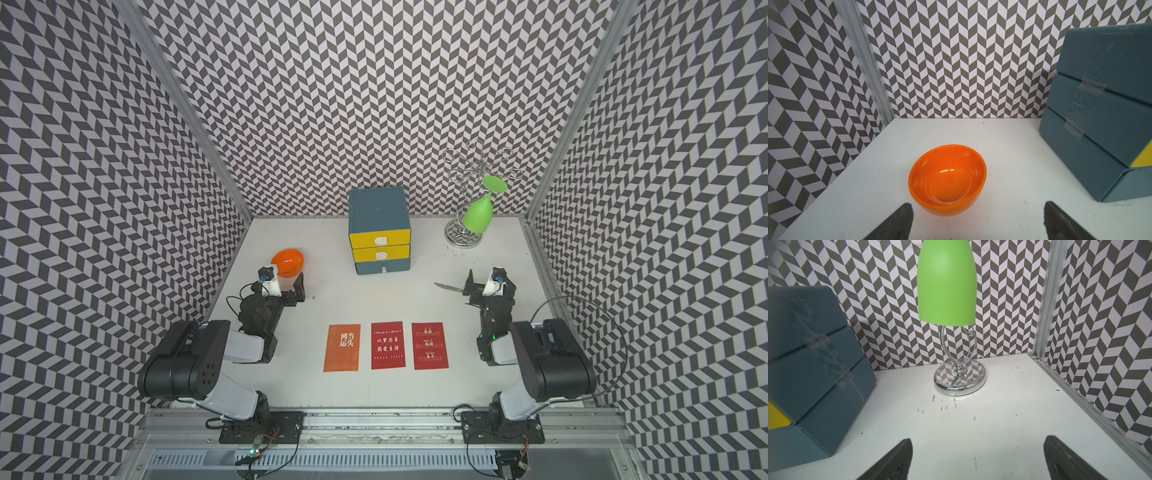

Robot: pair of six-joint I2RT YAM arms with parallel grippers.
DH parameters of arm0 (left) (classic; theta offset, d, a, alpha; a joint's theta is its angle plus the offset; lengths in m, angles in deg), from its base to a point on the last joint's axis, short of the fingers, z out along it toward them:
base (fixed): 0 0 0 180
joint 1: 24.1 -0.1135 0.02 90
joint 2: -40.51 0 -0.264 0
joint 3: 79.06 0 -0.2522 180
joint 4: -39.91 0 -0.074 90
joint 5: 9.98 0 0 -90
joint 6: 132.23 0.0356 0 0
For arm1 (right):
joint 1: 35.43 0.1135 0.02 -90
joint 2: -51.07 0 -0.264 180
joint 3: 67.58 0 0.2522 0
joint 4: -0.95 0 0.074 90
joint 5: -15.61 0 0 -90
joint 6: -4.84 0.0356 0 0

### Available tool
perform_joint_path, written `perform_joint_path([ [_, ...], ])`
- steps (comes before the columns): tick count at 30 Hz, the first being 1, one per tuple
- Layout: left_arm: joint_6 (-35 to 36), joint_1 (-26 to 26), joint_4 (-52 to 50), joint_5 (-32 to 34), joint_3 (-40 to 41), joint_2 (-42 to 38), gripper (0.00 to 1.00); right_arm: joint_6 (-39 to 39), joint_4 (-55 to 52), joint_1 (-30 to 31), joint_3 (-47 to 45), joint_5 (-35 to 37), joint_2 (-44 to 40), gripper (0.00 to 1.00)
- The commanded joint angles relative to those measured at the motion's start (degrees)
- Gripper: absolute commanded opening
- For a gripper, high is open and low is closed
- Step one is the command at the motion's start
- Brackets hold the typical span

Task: Take the postcards out of the drawer
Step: Reset both arms

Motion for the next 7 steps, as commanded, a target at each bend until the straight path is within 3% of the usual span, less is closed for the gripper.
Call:
perform_joint_path([
  [1, 0.7, 0.0, 1.1, -0.7, -0.4, -0.1, 0.99, -0.3, 4.5, -0.3, 0.0, -0.5, 0.2, 1.00],
  [7, 0.5, 0.0, 0.7, -0.8, -0.5, -0.3, 0.99, -0.4, 6.0, -0.3, -0.3, -0.5, 0.6, 1.00],
])
